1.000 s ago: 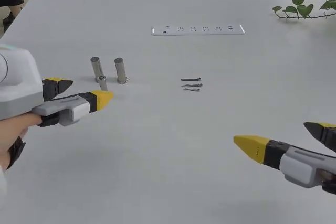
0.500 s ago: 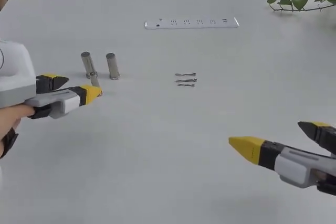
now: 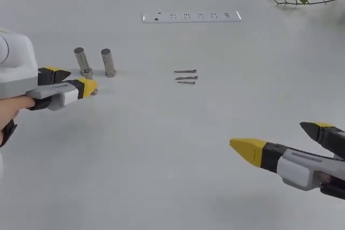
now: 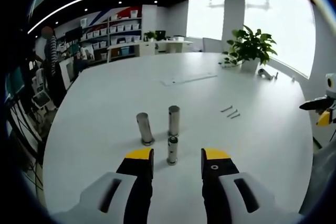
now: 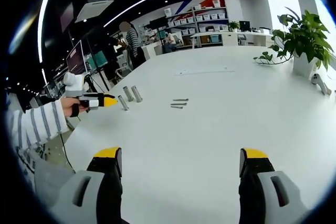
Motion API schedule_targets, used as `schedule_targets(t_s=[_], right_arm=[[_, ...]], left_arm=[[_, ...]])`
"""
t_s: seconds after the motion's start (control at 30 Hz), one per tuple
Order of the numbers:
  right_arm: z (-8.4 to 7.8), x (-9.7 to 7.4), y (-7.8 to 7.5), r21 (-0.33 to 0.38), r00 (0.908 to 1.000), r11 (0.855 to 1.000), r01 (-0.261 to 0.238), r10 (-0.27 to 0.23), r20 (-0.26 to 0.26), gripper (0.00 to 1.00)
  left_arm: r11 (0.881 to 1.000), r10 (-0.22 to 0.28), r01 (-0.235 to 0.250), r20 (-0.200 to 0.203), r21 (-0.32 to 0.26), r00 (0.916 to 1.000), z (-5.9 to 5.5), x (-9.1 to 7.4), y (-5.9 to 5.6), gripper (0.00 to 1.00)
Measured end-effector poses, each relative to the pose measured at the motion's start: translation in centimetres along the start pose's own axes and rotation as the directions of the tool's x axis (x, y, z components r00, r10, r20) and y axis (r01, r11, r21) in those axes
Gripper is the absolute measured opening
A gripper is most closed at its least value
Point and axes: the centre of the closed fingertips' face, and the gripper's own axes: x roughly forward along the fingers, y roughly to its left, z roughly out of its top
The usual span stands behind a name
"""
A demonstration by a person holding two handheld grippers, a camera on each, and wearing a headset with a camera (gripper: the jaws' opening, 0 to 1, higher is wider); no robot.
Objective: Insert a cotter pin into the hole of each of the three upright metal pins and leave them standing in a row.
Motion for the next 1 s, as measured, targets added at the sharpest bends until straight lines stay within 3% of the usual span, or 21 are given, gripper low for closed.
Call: schedule_targets(t_s=[0.4, 0.77, 1.0], right_arm=[[0.3, 0.5, 0.1, -0.004, 0.9999, 1.0, -0.002, 0.002, -0.012, 0.91], [0.2, 0.7, 0.4, 0.001, 0.9999, 1.0, -0.004, 0.004, -0.01, 0.91], [-0.1, 0.8, 0.5, 0.003, 0.9998, 1.0, -0.011, 0.011, -0.015, 0.91]], left_arm=[[1.0, -0.02, 0.02, -0.007, -0.001, 0.9998, -0.2, 1.5, 0.4, 0.22], [1.0, -0.003, 0.002, -0.015, -0.027, 0.9999, -0.9, 2.2, 0.9, 0.17], [1.0, 0.014, -0.015, -0.024, -0.007, 0.9996, -1.3, 2.5, 1.3, 0.09]])
